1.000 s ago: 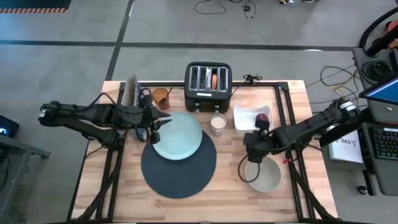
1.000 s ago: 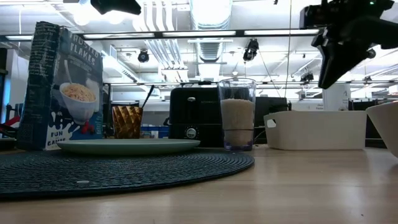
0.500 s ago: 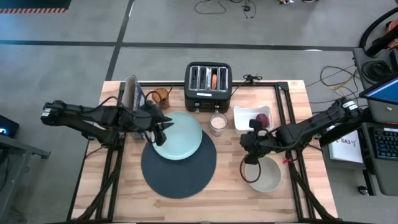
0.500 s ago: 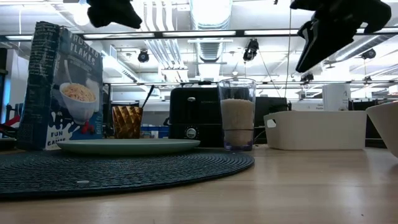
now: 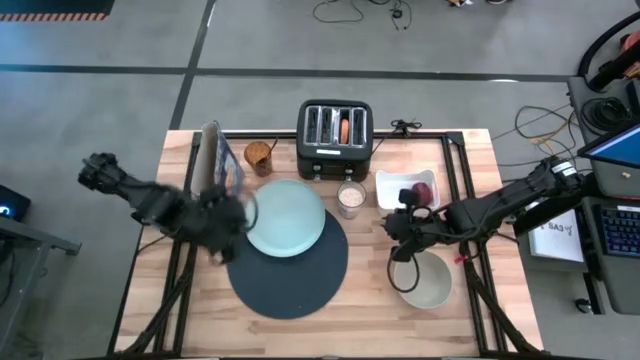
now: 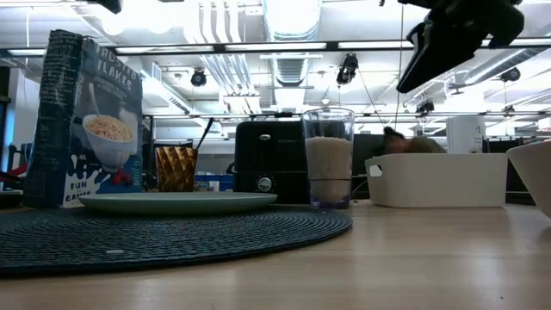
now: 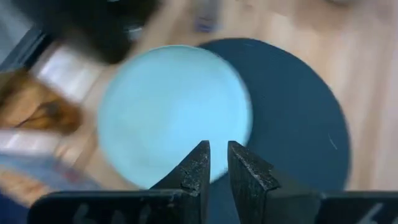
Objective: Arrange a breakfast setting
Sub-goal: Pour the cereal from the blue cereal box into the gray bowl
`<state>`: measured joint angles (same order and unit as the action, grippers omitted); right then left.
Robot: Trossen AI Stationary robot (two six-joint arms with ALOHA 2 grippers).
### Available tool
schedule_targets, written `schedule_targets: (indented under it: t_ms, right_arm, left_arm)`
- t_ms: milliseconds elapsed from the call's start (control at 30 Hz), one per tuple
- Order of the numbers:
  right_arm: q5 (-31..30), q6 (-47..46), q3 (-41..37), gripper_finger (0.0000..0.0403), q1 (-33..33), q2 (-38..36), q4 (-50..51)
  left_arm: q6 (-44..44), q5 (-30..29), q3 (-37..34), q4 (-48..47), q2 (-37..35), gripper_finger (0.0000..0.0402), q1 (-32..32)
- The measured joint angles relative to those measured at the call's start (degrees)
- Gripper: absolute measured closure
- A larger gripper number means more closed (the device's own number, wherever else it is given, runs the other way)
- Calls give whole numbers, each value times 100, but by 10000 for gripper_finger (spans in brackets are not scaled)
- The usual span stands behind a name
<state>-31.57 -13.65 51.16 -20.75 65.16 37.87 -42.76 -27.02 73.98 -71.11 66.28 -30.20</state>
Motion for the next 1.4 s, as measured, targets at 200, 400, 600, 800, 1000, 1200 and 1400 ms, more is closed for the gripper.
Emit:
schedule_targets:
  t_ms: [200, 400, 600, 800, 1000, 1200, 1400]
  right_arm:
    - [3, 488, -770, 335, 2, -127, -1183]
    - [-1, 977, -1336, 335, 54, -396, -2424]
    - [-11, 1424, -1489, 335, 72, -672, -3250]
    - [-9, 2101, -1491, 335, 109, -777, -3909]
    - [-7, 2432, -1491, 335, 109, -767, -4186]
    - [-6, 2505, -1491, 335, 169, -777, -4271]
    - [-2, 2571, -1489, 335, 175, -771, -4332]
  left_arm:
    - [-1136, -40, -633, 466, -578, 364, -1520]
    - [-3616, 106, -1310, 520, -986, 364, -2802]
    - [-6134, 795, -2078, 527, -866, 364, -3625]
    - [-7825, 1254, -2884, 513, -718, 364, -3773]
    - [-8143, 83, -3428, 505, -722, 364, -3767]
    - [-8360, -1295, -3441, -31, -723, 364, -3588]
    - [-8521, -1448, -3436, -68, -728, 356, -3145]
